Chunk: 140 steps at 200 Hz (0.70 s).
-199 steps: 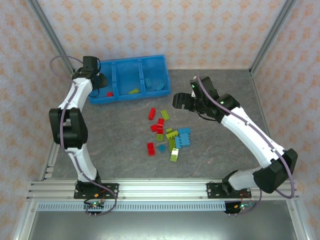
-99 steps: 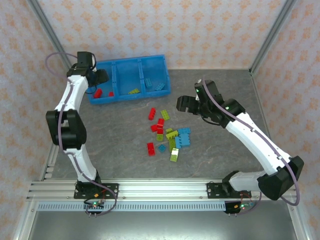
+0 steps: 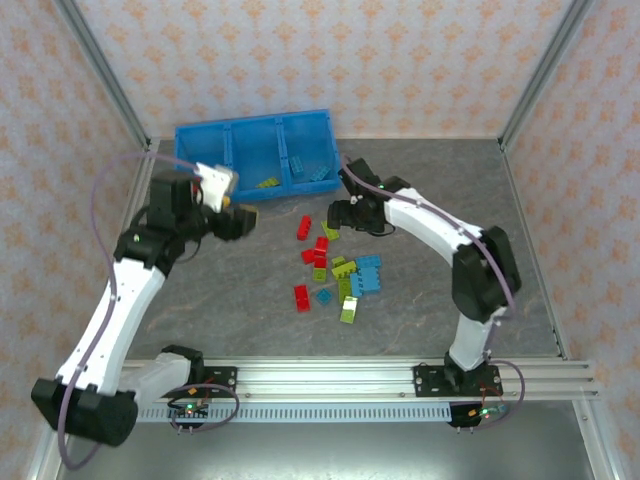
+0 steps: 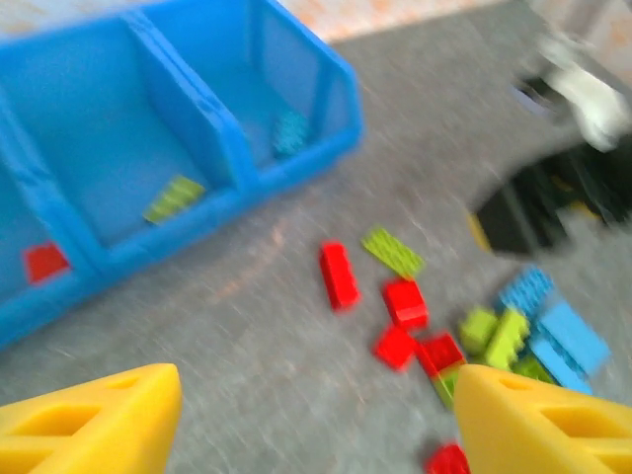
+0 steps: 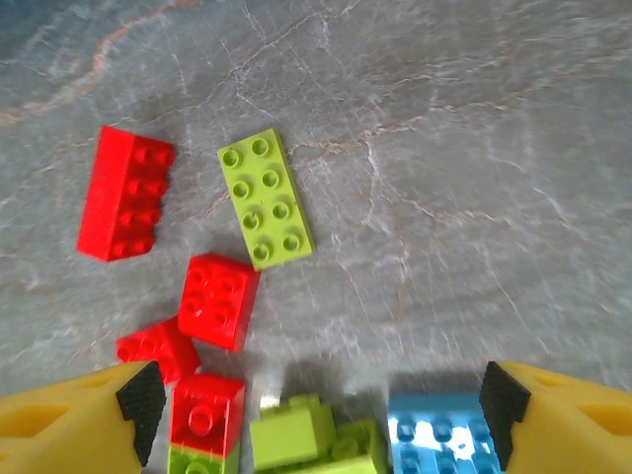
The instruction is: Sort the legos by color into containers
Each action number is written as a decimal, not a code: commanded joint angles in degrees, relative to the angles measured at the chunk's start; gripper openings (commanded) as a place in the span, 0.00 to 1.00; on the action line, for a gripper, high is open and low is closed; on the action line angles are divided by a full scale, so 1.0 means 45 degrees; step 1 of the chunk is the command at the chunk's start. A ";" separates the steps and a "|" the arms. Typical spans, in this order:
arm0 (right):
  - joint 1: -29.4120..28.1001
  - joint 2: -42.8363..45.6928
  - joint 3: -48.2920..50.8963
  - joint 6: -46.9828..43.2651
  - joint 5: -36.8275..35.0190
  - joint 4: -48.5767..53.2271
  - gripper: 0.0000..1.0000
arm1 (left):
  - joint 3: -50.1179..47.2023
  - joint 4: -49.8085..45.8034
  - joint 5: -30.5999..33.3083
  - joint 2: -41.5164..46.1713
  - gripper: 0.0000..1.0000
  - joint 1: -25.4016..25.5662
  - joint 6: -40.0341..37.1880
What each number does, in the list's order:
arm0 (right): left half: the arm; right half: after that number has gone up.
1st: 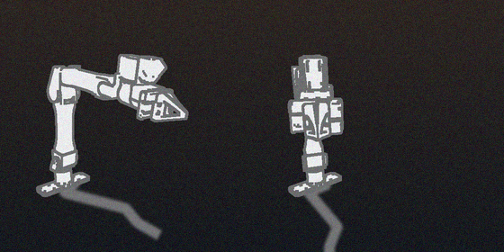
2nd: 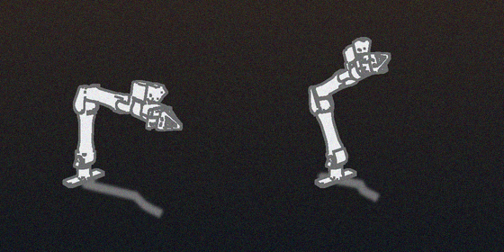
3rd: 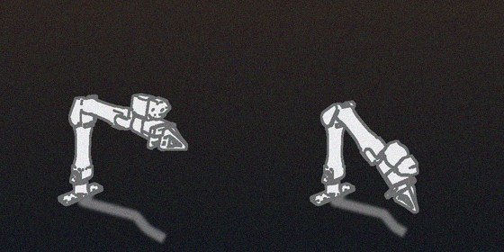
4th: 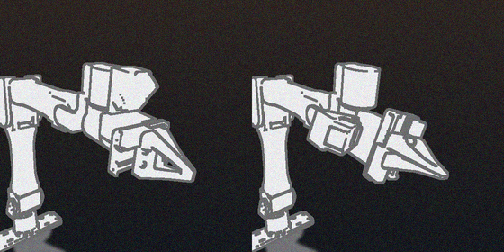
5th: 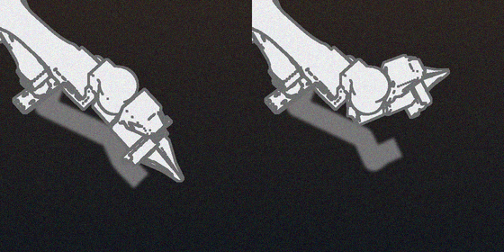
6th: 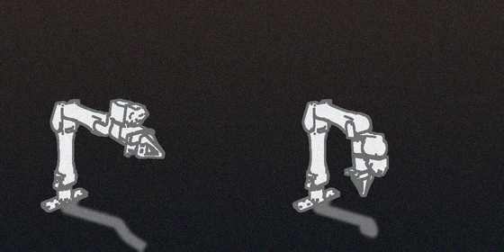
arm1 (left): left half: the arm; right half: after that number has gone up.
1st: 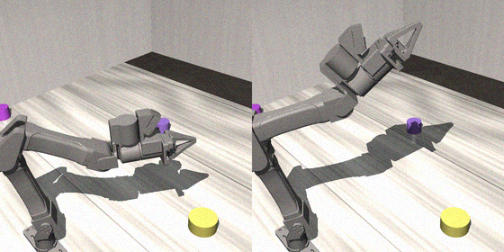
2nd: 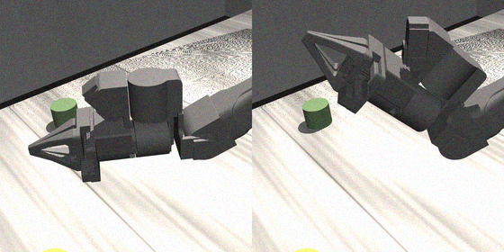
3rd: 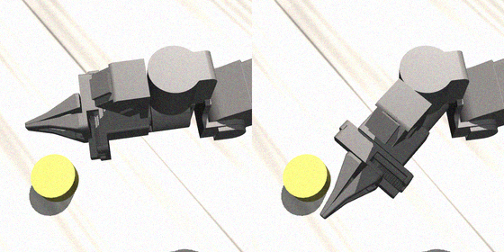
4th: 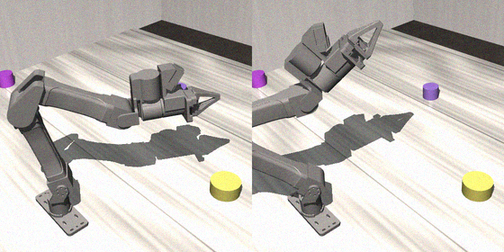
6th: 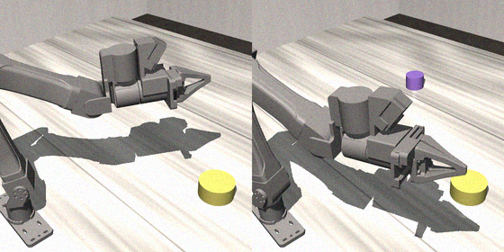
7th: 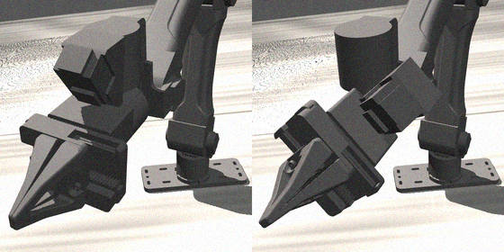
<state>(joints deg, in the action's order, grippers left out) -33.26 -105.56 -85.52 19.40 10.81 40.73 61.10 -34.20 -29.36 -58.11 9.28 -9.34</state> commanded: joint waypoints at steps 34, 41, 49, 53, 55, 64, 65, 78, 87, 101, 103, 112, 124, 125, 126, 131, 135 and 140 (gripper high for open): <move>-0.0098 -0.3281 -0.2667 -0.0408 0.0551 0.0391 0.80 | -0.1541 0.0248 -0.3062 0.0264 1.00 0.0594 -0.2831; -0.0115 -0.3548 -0.2902 -0.0415 0.0672 0.0473 0.79 | -0.1463 0.0098 -0.3045 0.0046 1.00 0.0609 -0.2898; -0.0176 -0.3945 -0.3262 -0.0456 0.0761 0.0663 0.79 | -0.1351 -0.0020 -0.2977 -0.0171 1.00 0.0599 -0.2989; -0.0219 -0.4099 -0.3411 -0.0480 0.0719 0.0738 0.79 | -0.1270 -0.0098 -0.2967 -0.0268 1.00 0.0612 -0.3016; -0.0235 -0.4164 -0.3465 -0.0501 0.0678 0.0759 0.79 | -0.1209 -0.0146 -0.2957 -0.0309 1.00 0.0609 -0.3020; -0.0323 -0.4459 -0.3675 -0.0502 0.0413 0.0878 0.79 | -0.1047 -0.0237 -0.2825 -0.0438 1.00 0.0611 -0.3041; -0.0333 -0.4495 -0.3713 -0.0502 0.0392 0.0894 0.78 | -0.1033 -0.0245 -0.2798 -0.0443 1.00 0.0612 -0.3041; -0.0430 -0.4892 -0.3988 -0.0508 0.0266 0.1041 0.77 | -0.0942 -0.0282 -0.2532 -0.0515 1.00 0.0606 -0.3070; -0.0456 -0.5093 -0.4092 -0.0390 0.0118 0.1065 0.75 | -0.0907 -0.0292 -0.2459 -0.0501 1.00 0.0597 -0.3066; -0.0472 -0.5289 -0.4150 -0.0260 0.0005 0.1042 0.71 | -0.0931 -0.0290 -0.2464 -0.0430 1.00 0.0595 -0.3088; -0.0474 -0.5316 -0.4158 -0.0251 -0.0028 0.1045 0.70 | -0.0929 -0.0291 -0.2460 -0.0418 1.00 0.0604 -0.3097; -0.0480 -0.5425 -0.4178 -0.0210 -0.0256 0.1071 0.66 | -0.0958 -0.0268 -0.2497 -0.0362 1.00 0.0610 -0.3085; -0.0553 -0.5559 -0.4322 -0.0275 -0.0756 0.1324 0.60 | -0.0968 -0.0250 -0.2537 -0.0297 1.00 0.0611 -0.3095; -0.0556 -0.5572 -0.4329 -0.0291 -0.0798 0.1351 0.59 | -0.0974 -0.0242 -0.2537 -0.0294 1.00 0.0613 -0.3087; -0.0558 -0.5589 -0.4342 -0.0299 -0.0848 0.1365 0.59 | -0.0977 -0.0228 -0.2537 -0.0282 1.00 0.0604 -0.3084; -0.0593 -0.5636 -0.4400 -0.0321 -0.1133 0.1493 0.57 | -0.0999 -0.0215 -0.2537 -0.0254 1.00 0.0601 -0.3092; -0.0608 -0.5680 -0.4434 -0.0348 -0.1340 0.1604 0.55 | -0.1000 -0.0197 -0.2525 -0.0233 1.00 0.0609 -0.3081; -0.0617 -0.5678 -0.4457 -0.0357 -0.1559 0.1699 0.50 | -0.1010 -0.0173 -0.2491 -0.0214 1.00 0.0598 -0.3082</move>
<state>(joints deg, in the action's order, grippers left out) -35.46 -129.19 -103.55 18.20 10.26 44.03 55.35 -34.37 -40.25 -60.47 11.64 -21.63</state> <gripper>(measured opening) 0.569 0.998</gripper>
